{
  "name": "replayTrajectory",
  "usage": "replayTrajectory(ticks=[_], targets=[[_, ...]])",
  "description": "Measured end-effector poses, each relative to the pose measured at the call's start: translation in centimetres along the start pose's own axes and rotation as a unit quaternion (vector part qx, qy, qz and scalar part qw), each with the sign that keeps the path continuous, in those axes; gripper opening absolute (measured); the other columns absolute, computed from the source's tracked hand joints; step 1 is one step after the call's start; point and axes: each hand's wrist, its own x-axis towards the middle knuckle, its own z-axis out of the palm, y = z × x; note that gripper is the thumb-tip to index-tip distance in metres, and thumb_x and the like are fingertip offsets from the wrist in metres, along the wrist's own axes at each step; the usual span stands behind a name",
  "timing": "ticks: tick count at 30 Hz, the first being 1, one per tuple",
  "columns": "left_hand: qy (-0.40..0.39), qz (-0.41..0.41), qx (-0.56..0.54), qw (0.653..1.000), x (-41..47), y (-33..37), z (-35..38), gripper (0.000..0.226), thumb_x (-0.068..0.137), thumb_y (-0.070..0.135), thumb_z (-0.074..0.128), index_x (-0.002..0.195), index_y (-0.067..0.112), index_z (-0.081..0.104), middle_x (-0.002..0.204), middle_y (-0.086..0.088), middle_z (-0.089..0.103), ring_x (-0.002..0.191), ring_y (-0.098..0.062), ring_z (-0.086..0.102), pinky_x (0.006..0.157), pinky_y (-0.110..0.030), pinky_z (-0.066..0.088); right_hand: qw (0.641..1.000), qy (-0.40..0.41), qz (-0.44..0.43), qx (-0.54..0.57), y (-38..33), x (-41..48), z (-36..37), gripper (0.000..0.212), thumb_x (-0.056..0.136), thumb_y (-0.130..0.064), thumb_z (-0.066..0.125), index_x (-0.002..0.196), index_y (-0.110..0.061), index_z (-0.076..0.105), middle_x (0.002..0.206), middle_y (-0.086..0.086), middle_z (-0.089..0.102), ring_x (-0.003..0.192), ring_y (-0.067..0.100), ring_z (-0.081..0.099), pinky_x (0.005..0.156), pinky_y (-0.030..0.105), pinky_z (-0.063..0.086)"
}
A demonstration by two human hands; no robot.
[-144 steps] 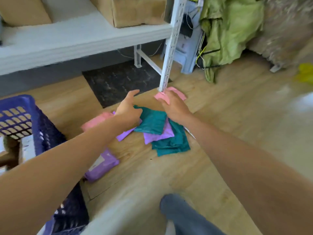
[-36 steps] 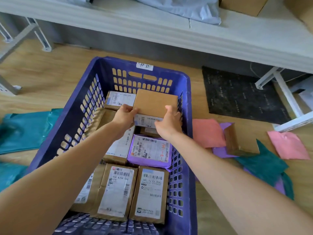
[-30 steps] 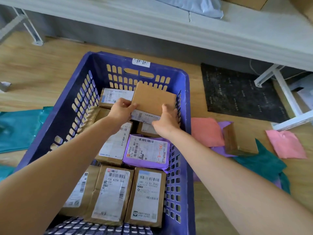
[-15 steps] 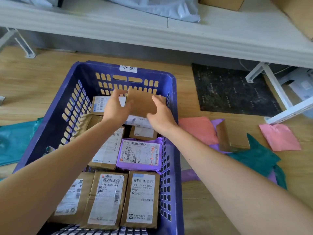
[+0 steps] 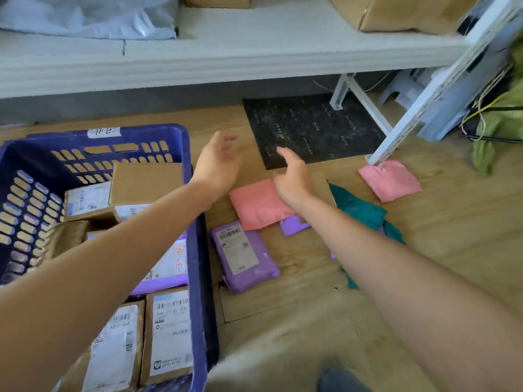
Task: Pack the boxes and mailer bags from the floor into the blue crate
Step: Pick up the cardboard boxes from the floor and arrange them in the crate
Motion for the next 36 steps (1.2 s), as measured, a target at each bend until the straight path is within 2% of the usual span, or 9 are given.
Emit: replayTrajectory(ticks=[4,8,12,14,17,21,25,30,36], targets=[[-0.061,-0.037,0.008,0.997,1.0,-0.6,6.7,0.040,0.093,0.006,0.051,0.132,0.012,0.047,0.130,-0.010,0.053,0.105,-0.014,0.052,0.077,-0.018,0.042,0.999,0.004,0.053,0.000,5.7,0.8,-3.4,0.060,0.089,-0.004,0.052,0.145,-0.016,0.035,0.147,0.004,0.042,0.128,0.020,0.046,0.096,0.019,0.037],[-0.094,-0.127,-0.005,0.988,2.1,-3.0,12.6,0.039,0.091,0.007,0.055,0.129,0.013,0.050,0.119,-0.013,0.057,0.091,-0.022,0.053,0.076,-0.028,0.043,0.994,0.009,0.107,-0.009,11.2,1.9,-4.7,0.060,0.087,-0.005,0.052,0.145,-0.012,0.037,0.142,0.011,0.047,0.130,0.025,0.044,0.104,0.027,0.035],[-0.133,-0.206,0.011,0.969,2.8,-5.9,17.1,0.045,0.089,0.013,0.058,0.132,0.019,0.049,0.122,-0.014,0.059,0.103,-0.026,0.058,0.092,-0.035,0.048,0.988,0.004,0.156,0.015,15.8,3.2,-4.6,0.057,0.088,-0.009,0.055,0.143,-0.011,0.038,0.142,0.010,0.045,0.126,0.024,0.047,0.103,0.030,0.038],[-0.144,-0.244,0.003,0.959,2.8,-7.1,18.8,0.051,0.090,0.014,0.058,0.138,0.019,0.042,0.128,-0.014,0.056,0.097,-0.023,0.055,0.088,-0.035,0.049,0.983,-0.009,0.182,0.030,17.6,3.9,-4.3,0.055,0.089,-0.012,0.054,0.142,-0.013,0.038,0.137,0.010,0.049,0.113,0.024,0.055,0.092,0.032,0.045],[-0.164,-0.300,-0.027,0.939,2.8,-7.9,20.8,0.057,0.093,0.018,0.054,0.145,0.020,0.030,0.123,-0.009,0.052,0.091,-0.021,0.049,0.065,-0.029,0.045,0.974,-0.031,0.217,0.064,19.9,4.8,-4.0,0.055,0.093,-0.012,0.049,0.145,-0.013,0.032,0.134,0.007,0.050,0.104,0.021,0.055,0.077,0.027,0.041],[-0.186,-0.277,0.003,0.943,2.9,-8.4,22.9,0.056,0.092,0.018,0.054,0.144,0.016,0.033,0.101,-0.006,0.055,0.085,-0.020,0.047,0.060,-0.027,0.040,0.953,-0.034,0.260,0.151,21.9,5.7,-3.7,0.061,0.096,-0.012,0.047,0.150,-0.020,0.020,0.142,0.003,0.041,0.109,0.017,0.050,0.082,0.023,0.036],[-0.188,-0.271,0.002,0.944,2.6,-8.0,24.1,0.043,0.088,0.016,0.054,0.131,0.017,0.048,0.100,-0.006,0.055,0.085,-0.020,0.047,0.069,-0.031,0.043,0.945,-0.033,0.267,0.188,22.5,6.1,-3.3,0.051,0.095,-0.011,0.048,0.144,-0.019,0.036,0.128,-0.002,0.052,0.114,0.020,0.056,0.067,0.017,0.041],[-0.137,-0.193,0.007,0.972,1.8,-6.1,23.2,0.034,0.093,0.014,0.053,0.126,0.017,0.049,0.092,-0.002,0.055,0.081,-0.014,0.050,0.062,-0.020,0.041,0.919,-0.028,0.280,0.277,21.8,5.5,-3.9,0.049,0.091,-0.020,0.059,0.137,-0.024,0.045,0.136,-0.001,0.051,0.117,0.017,0.054,0.099,0.034,0.042],[-0.081,-0.098,-0.007,0.992,-0.4,-1.9,18.6,0.030,0.102,0.032,0.032,0.130,0.023,0.039,0.083,0.004,0.053,0.057,0.000,0.049,0.049,-0.012,0.039,0.885,-0.021,0.262,0.384,17.0,4.1,-6.0,0.040,0.092,-0.021,0.061,0.130,-0.021,0.047,0.113,-0.004,0.058,0.103,0.012,0.057,0.096,0.029,0.045]])
